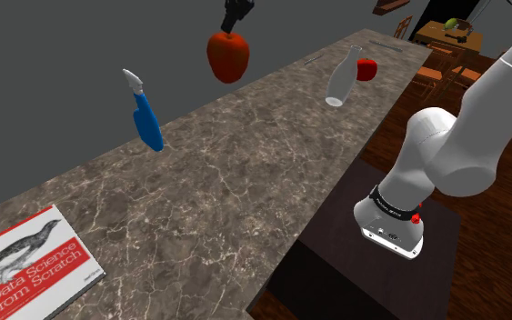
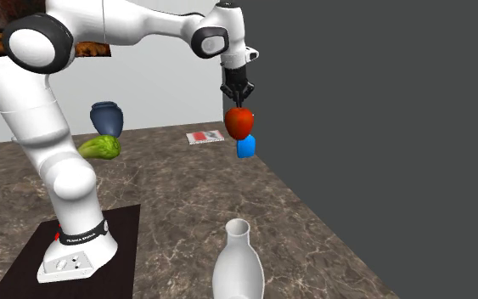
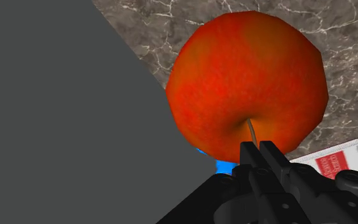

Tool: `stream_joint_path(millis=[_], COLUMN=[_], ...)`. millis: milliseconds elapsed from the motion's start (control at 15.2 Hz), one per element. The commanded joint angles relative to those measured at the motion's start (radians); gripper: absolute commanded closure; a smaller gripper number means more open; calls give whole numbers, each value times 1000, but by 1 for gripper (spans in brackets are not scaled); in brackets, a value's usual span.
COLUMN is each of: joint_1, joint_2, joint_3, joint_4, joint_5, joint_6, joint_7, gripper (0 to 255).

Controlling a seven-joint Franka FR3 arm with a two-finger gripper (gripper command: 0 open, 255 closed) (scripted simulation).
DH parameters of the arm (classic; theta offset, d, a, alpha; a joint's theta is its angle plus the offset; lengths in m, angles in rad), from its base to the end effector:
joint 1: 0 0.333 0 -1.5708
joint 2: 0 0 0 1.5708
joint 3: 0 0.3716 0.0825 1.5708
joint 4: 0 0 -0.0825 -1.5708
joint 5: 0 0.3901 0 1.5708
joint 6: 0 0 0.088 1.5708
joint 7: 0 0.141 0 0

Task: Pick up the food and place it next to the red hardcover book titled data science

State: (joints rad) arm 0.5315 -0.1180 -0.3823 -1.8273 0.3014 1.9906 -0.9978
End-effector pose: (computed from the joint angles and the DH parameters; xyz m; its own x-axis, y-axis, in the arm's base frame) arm 0.5540 0.0994 0.6289 0.4421 0.7952 0.4150 0.8682 -0.4956 0.0247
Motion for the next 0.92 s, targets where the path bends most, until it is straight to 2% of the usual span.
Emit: stream_joint_path(millis=[0, 462, 858], joint_1=[22, 90, 147], joint_2=[-9, 17, 78], joint_3=[33, 129, 202], joint_4=[-12, 1, 61], joint_5=[-14, -47, -77], joint_6=[21, 77, 107], joint_7=[57, 223, 363], gripper=[255, 255, 255])
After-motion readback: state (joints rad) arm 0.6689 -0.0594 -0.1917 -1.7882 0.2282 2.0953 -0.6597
